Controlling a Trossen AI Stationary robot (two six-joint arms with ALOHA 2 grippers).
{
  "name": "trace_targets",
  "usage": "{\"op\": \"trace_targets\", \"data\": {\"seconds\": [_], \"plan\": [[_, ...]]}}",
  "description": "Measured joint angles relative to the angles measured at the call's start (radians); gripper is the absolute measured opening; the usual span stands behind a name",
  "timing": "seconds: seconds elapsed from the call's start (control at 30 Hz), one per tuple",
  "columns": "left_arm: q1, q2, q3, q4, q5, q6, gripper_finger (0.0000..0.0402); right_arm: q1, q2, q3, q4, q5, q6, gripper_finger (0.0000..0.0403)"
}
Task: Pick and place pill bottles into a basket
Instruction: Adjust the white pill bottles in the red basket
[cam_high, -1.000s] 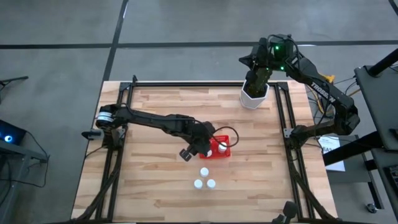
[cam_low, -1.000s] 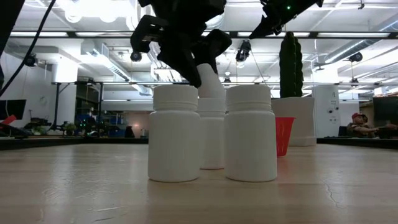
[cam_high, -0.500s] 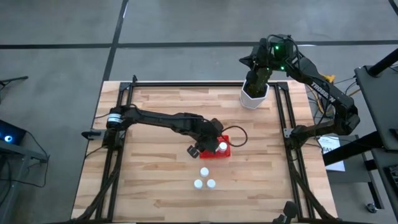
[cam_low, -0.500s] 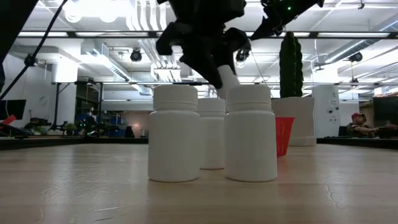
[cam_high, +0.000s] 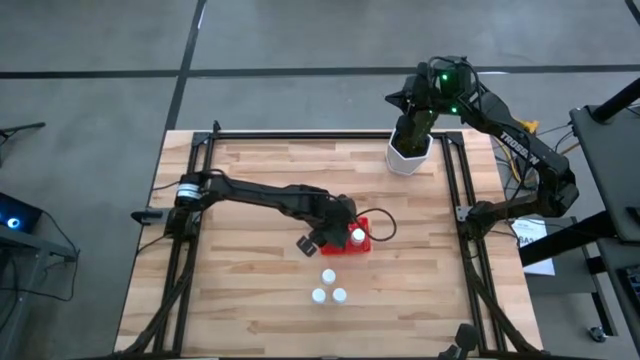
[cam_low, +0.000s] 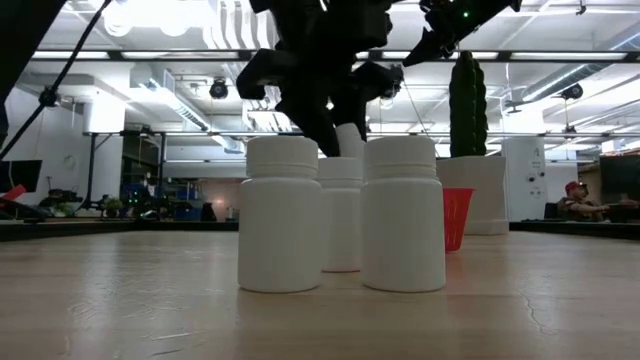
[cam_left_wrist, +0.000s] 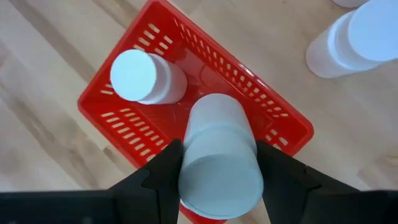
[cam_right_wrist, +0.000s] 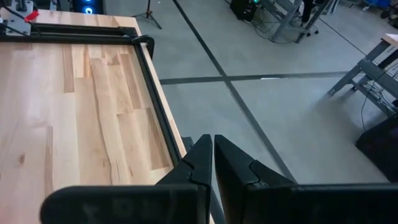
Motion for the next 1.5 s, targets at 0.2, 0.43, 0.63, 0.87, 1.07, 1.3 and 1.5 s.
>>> {"op": "trace_targets", "data": {"seconds": [0.2,0.43,0.63,0.87,1.07,1.3,1.5], "plan": [[-0.004,0.029,-0.001,-0.03,0.0,-0.003,0.0154,0.0,0.0,-0.001,0.001,0.0,0.0,0.0008],[-0.008,0.057,0.0,-0.054,0.0,-0.011,0.0154,0.0,0.0,-0.001,0.001,0.0,0.0,0.0008],[-0.008,0.057,0.0,-0.055,0.0,-0.014,0.0154,0.0,0.0,-0.001,0.001,0.0,0.0,0.0008],[-0.009,0.057,0.0,-0.064,0.006,-0.019,0.0154,0.0,0.0,-0.001,0.001,0.0,0.0,0.0008],[-0.01,0.057,0.0,-0.089,0.008,-0.024,0.0154,0.0,0.0,-0.001,0.001,0.0,0.0,0.0008],[-0.011,0.057,0.0,-0.098,0.008,-0.046,0.0154,0.0,0.0,-0.001,0.001,0.0,0.0,0.0008],[-0.011,0.057,0.0,-0.106,0.009,-0.049,0.0154,0.0,0.0,-0.001,0.001,0.0,0.0,0.0008]]}}
